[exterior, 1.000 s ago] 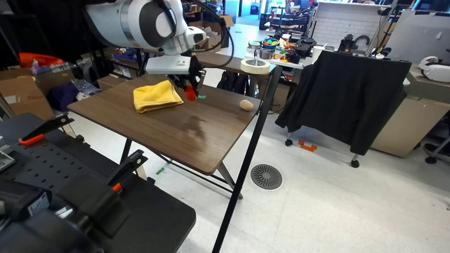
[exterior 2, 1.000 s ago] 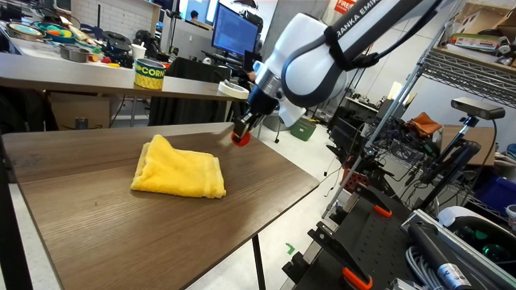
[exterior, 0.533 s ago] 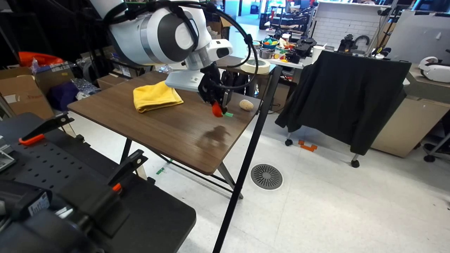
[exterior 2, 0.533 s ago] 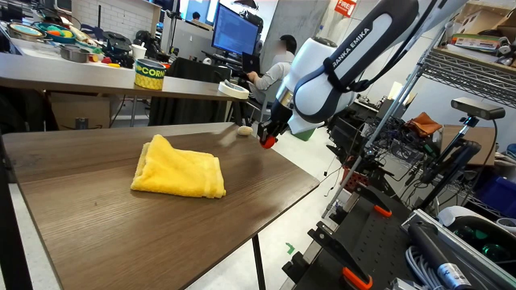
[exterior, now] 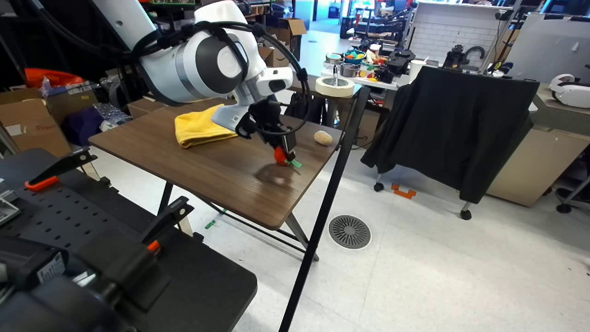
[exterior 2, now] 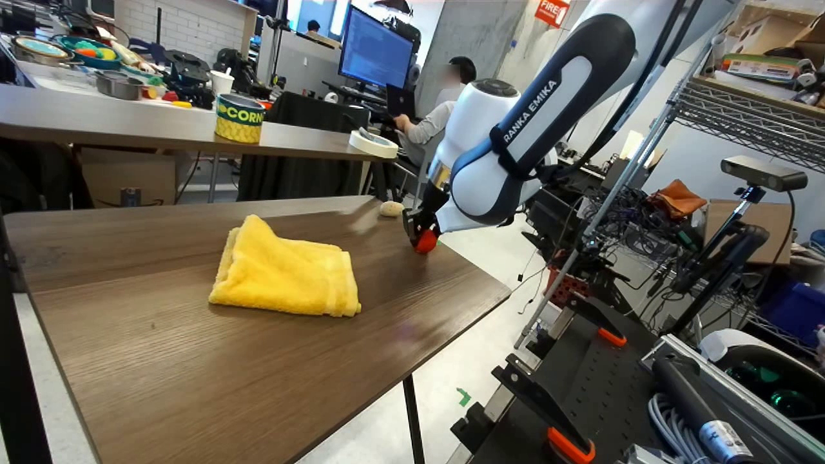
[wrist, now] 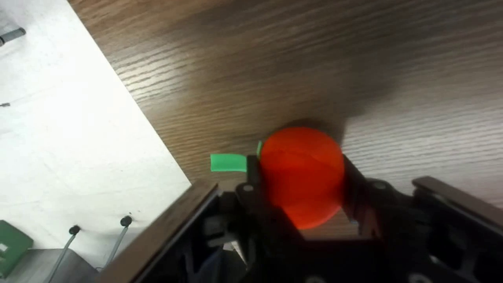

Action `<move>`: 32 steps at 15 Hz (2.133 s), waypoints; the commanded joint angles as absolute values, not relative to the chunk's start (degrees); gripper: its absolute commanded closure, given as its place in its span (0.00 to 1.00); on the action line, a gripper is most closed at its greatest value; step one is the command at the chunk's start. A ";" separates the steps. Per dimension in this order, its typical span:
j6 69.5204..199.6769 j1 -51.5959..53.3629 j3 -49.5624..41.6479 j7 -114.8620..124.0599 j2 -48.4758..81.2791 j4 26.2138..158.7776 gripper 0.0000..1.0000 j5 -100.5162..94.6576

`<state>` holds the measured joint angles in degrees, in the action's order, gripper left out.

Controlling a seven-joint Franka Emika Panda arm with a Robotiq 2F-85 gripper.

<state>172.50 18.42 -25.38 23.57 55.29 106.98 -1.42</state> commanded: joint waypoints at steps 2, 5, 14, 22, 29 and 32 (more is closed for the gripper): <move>176.03 25.46 -30.10 26.54 51.73 111.51 0.14 0.46; 181.89 30.17 -32.40 24.84 45.59 118.31 0.00 0.91; 190.56 23.79 -12.73 13.11 39.85 115.04 0.00 3.75; 186.87 23.57 -10.28 12.07 41.18 113.71 0.00 4.40; 177.73 23.82 -7.78 12.91 46.83 110.61 0.00 2.98; 175.96 21.94 -5.28 12.39 49.46 108.56 0.00 2.71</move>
<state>178.70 24.12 -7.83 13.76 46.98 111.94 2.59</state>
